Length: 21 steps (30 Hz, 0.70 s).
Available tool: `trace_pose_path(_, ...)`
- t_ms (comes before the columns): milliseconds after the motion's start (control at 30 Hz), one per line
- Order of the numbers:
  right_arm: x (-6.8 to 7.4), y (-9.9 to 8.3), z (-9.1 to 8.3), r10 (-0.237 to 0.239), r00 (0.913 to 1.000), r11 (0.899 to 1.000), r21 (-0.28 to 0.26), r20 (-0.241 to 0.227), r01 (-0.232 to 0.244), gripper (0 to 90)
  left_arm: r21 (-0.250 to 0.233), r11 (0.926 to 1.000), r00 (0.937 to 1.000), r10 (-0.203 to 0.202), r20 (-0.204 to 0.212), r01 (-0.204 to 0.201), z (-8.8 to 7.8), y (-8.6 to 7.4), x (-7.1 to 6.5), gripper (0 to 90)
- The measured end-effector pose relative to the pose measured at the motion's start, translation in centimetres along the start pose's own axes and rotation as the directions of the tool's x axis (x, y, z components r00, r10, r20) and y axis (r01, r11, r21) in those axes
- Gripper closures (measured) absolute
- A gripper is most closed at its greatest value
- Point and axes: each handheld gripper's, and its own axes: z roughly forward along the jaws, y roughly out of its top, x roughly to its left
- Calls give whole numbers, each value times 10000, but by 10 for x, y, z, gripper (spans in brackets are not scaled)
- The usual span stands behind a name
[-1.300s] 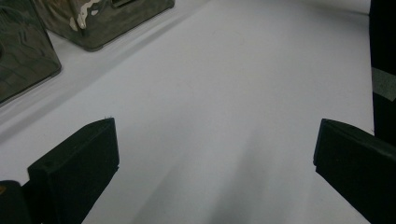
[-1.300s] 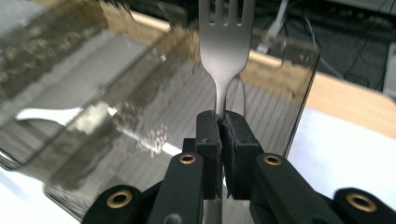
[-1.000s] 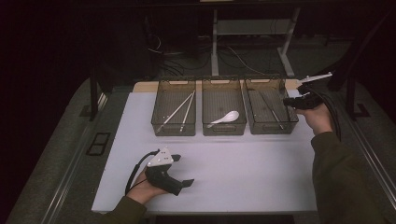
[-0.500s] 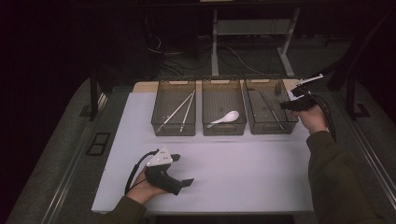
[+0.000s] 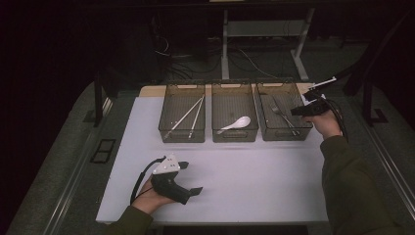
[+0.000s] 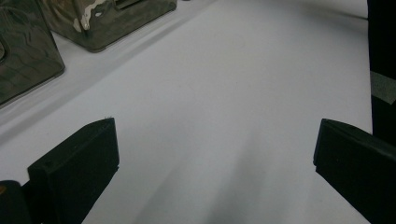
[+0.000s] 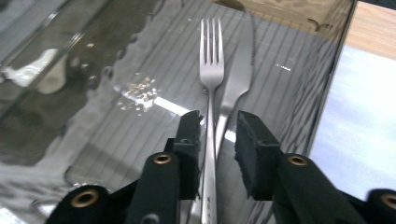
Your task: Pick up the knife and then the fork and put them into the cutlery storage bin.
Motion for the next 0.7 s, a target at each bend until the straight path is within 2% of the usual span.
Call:
trace_pose_path(67,0,-2,-3,-88,9999,9999,-127,-96,87,638,11,10000,10000,27,-2,-27,0,0,-1,0)
trace_pose_path(100,-1,-3,-6,27,9999,9998,-202,-142,-30,619,10,10000,10000,29,-12,-29,0,0,-1,0)
trace_pose_path(333,2,-6,-26,148,9951,9959,-877,-974,-234,461,66,10000,10000,61,-58,-61,0,0,0,0)
trace_pose_path(433,6,-10,-32,74,9913,9923,-1217,-1313,-235,434,64,9999,9999,100,-65,-100,0,0,0,0)
trace_pose_path(700,14,-23,-39,-98,9864,9835,-1797,-1641,-201,392,47,9999,9999,100,-85,-99,0,1,-1,0)
